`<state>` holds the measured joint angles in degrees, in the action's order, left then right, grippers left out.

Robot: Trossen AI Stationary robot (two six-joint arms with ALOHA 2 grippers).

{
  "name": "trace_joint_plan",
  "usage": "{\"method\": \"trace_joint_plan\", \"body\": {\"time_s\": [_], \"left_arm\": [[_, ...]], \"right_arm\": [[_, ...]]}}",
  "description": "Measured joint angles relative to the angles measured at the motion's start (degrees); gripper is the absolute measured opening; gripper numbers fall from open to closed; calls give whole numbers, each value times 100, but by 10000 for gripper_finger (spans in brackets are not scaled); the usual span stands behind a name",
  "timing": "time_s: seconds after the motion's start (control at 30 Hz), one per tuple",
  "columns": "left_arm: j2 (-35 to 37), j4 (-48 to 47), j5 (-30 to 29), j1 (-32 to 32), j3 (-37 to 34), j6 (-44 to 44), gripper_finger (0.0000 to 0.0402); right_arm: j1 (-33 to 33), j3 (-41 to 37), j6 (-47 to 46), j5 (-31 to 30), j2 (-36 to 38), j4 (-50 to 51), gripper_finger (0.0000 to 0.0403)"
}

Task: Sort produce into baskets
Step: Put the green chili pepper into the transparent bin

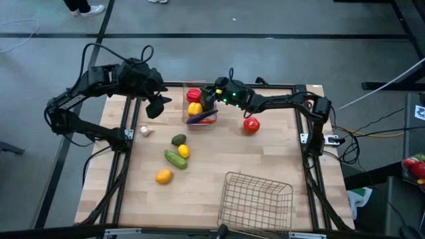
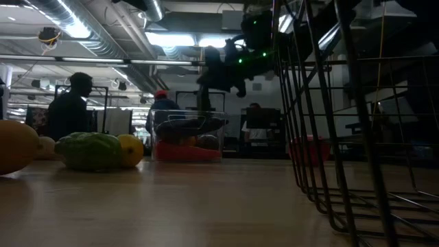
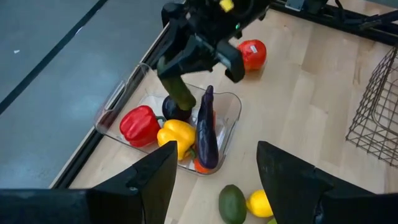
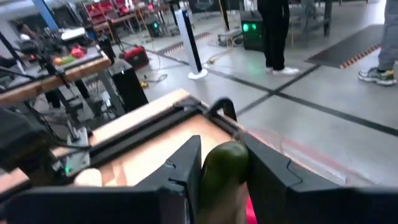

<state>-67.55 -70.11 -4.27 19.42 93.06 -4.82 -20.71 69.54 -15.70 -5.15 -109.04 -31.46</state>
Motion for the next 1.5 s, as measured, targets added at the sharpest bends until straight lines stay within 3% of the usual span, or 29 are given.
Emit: {"method": "trace_joint_plan", "body": {"time_s": [1.5], "left_arm": [[0, -4, 0, 0, -2, -79, 217]], "right_arm": [[7, -4, -400, -177, -156, 461, 106]]}}
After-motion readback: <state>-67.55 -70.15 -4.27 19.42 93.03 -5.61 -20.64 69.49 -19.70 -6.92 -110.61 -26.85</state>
